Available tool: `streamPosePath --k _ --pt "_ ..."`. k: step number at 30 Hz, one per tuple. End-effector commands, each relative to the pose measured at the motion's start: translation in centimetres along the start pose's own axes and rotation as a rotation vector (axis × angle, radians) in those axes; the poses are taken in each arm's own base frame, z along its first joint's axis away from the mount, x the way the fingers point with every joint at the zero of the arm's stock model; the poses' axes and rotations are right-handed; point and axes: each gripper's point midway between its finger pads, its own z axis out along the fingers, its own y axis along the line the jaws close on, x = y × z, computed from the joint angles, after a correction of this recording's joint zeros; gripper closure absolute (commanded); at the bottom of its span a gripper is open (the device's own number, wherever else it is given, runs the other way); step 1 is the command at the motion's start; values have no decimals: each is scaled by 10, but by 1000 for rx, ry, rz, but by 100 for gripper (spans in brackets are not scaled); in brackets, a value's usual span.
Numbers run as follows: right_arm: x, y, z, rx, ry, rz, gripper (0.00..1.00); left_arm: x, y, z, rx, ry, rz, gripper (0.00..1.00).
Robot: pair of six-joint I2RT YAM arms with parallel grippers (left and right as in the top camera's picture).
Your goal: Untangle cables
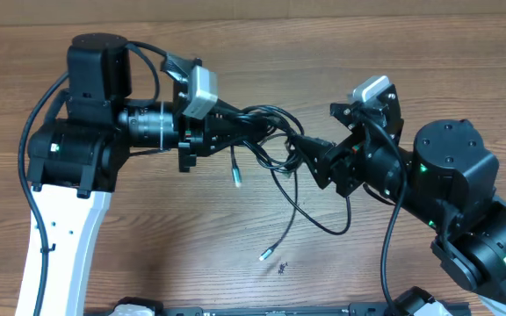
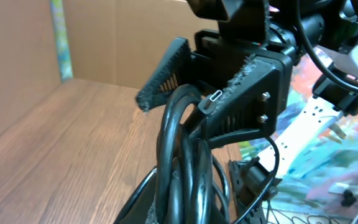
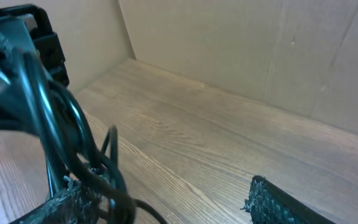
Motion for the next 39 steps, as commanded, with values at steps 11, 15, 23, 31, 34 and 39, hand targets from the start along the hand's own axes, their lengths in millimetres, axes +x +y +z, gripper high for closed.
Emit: streamPosePath --k 11,15,23,31,34,39 --pt "-4 2 4 -7 -10 -8 25 -7 -31 20 124 -4 39 96" --pt "1 1 3 -4 13 -1 25 10 6 20 -92 100 16 96" --pt "7 0 3 -1 38 3 25 22 50 8 -362 169 -109 96" --pt "12 -3 3 19 57 5 25 13 39 13 -291 123 -143 96" --pt "11 -12 2 69 52 4 25 9 28 17 -219 101 -142 96" --pt "8 -35 -1 206 32 0 25 8 22 18 -188 95 -146 96"
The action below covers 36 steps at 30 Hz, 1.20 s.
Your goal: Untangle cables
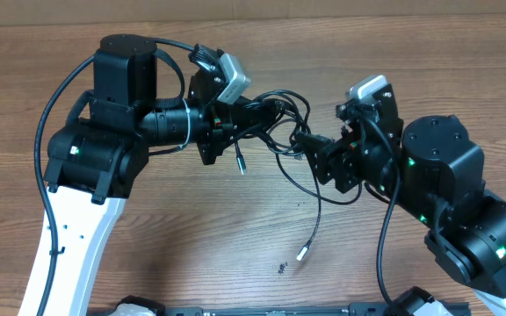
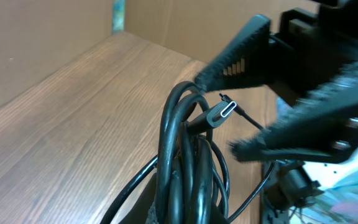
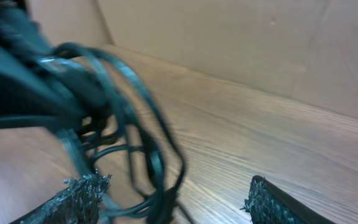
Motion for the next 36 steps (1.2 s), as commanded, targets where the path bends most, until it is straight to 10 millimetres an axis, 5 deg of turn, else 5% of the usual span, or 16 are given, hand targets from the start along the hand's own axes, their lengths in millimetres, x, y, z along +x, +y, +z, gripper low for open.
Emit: streamPosePath --k 1,10,16,22,36 --pt "-8 -20 -6 120 -35 -1 25 -8 -14 -3 60 -26 6 96" --pt "-6 -27 -1 165 -24 0 25 -12 -32 -5 165 -56 50 96" --pt "-9 2 4 -4 -26 1 25 -10 -21 -4 101 -39 49 96" --pt "-6 5 4 -25 -15 5 25 -5 1 -2 -25 -6 32 96" --pt "-2 7 12 -39 10 6 25 -7 -14 -3 59 -24 20 96"
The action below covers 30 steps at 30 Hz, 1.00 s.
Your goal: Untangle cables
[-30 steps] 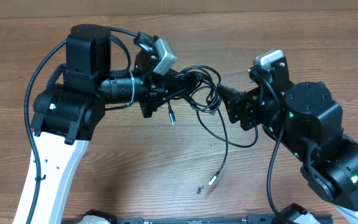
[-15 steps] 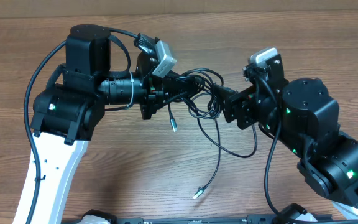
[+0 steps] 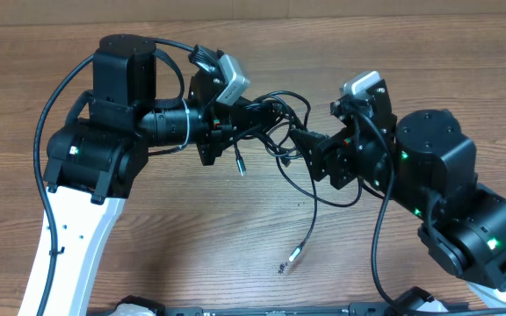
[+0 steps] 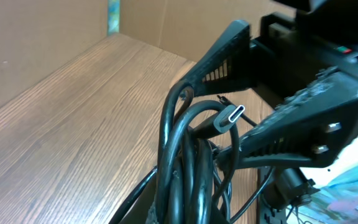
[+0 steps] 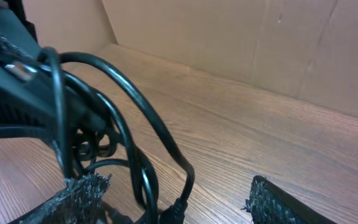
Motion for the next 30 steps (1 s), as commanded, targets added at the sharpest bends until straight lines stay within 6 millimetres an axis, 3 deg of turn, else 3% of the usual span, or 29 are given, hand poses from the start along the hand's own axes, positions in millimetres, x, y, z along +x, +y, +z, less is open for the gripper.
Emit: streamPosePath --k 1,7,10,15,17,20,21,25,30 --pt "-2 -3 1 24 -1 3 25 -7 -11 -3 45 -21 11 96" --pt "4 -11 1 68 19 4 25 -6 0 -3 -21 -10 22 96" --pt "9 -6 4 34 45 7 25 -15 -11 -3 48 -51 45 96" --pt "13 -8 9 42 65 8 25 -17 -19 -4 92 -61 45 96" --pt "14 -13 11 73 70 8 25 -20 -31 -5 162 -79 51 96" --pt "18 -32 11 178 83 9 25 -26 -51 -11 283 -115 69 96" --pt "20 -46 8 263 86 38 25 -28 -57 -13 318 -125 74 96" --pt "35 -81 -7 484 116 111 25 -32 -66 -22 390 -152 81 96" --pt "52 -93 -13 551 178 150 23 -39 -74 -38 475 -201 117 96"
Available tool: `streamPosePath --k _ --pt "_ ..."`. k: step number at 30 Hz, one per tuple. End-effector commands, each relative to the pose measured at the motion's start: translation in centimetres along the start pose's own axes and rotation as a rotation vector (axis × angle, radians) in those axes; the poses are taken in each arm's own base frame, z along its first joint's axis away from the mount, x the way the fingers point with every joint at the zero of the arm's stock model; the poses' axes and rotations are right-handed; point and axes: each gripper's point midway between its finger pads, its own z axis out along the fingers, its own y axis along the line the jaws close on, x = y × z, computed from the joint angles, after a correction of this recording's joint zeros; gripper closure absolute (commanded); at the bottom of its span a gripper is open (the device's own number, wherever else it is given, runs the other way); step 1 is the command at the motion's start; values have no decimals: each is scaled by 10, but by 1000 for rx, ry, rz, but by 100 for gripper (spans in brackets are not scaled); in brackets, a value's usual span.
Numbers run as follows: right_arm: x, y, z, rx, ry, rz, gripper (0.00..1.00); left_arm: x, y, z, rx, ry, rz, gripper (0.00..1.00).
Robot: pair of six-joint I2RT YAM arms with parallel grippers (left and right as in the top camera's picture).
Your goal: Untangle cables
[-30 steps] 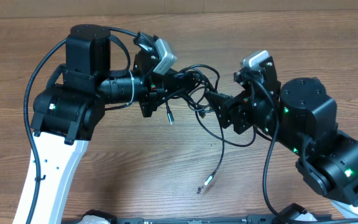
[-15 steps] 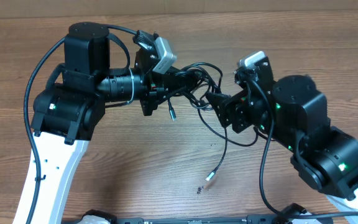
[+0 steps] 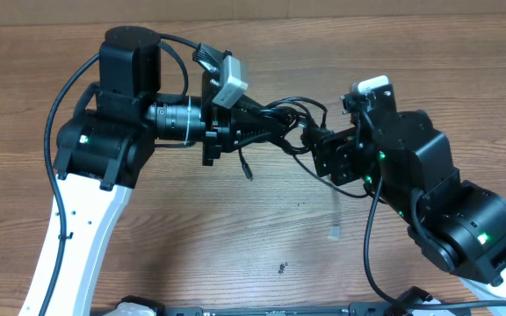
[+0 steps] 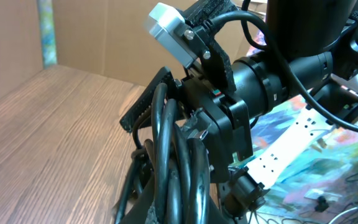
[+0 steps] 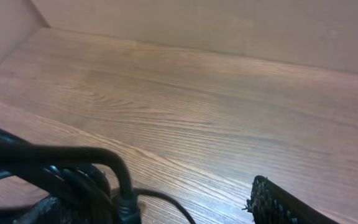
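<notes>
A tangle of black cables [image 3: 281,118] hangs above the wooden table [image 3: 429,61], between the two arms. My left gripper [image 3: 266,127] is shut on the bundle; in the left wrist view the thick strands [image 4: 169,155] run up out of its jaws. My right gripper [image 3: 317,147] sits against the bundle's right side, open, its fingers [image 5: 288,202] wide apart, with cable loops [image 5: 67,165] lying by its left finger. One short end with a plug [image 3: 249,171] dangles below the left gripper. A longer loose end [image 3: 334,230] hangs blurred lower right.
The table runs out to all sides of the arms. A small dark speck [image 3: 281,268] lies on the wood near the front. The white arm bases [image 3: 68,237] stand at the front left and front right.
The long loose end has swung from front centre to the right and shows blurred. The right gripper's view now looks lower at the table, with the cables at its left. Left gripper still holds the bundle.
At first the left gripper held the bundle at mid-table with the open right gripper beside it. Then the left arm stood farther right and back. The long dangling plug has shifted rightward in steps, while the right gripper stayed open at the bundle's right side.
</notes>
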Motion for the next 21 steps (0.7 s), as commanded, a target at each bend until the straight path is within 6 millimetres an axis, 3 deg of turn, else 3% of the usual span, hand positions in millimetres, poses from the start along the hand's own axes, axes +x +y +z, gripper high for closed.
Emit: streamPosePath --k 1,7,21 --pt "15 -57 6 288 47 63 23 -28 -54 -24 225 -101 86 96" --pt "30 -79 6 349 113 113 25 -31 -47 -39 197 -124 87 96" --pt "38 -94 2 402 139 172 23 -32 -40 -46 163 -132 88 96"
